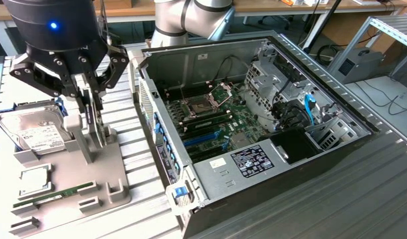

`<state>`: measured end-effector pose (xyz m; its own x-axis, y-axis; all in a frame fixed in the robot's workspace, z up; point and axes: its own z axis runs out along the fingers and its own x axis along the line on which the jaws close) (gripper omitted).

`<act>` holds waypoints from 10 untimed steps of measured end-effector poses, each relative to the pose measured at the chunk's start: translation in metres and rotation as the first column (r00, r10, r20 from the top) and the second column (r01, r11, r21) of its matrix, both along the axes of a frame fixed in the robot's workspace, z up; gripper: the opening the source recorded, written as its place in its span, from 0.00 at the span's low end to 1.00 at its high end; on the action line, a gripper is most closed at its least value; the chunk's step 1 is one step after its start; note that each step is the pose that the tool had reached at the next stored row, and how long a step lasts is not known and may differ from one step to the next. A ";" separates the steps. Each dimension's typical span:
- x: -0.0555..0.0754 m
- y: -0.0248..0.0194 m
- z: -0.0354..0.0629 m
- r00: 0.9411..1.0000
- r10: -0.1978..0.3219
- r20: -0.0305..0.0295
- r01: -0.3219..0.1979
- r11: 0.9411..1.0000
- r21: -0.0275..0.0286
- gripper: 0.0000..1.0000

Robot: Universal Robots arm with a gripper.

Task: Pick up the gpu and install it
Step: 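Pick up the gpu and move the gpu toward the slot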

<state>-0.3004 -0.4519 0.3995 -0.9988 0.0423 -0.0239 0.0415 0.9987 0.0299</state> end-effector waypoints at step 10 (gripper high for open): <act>0.000 0.0009 0.0303 1.000 0.000 0.000 0.000 1.000 0.000 0.27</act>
<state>-0.3004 -0.4510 0.4298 -0.9988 0.0422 -0.0240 0.0415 0.9987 0.0298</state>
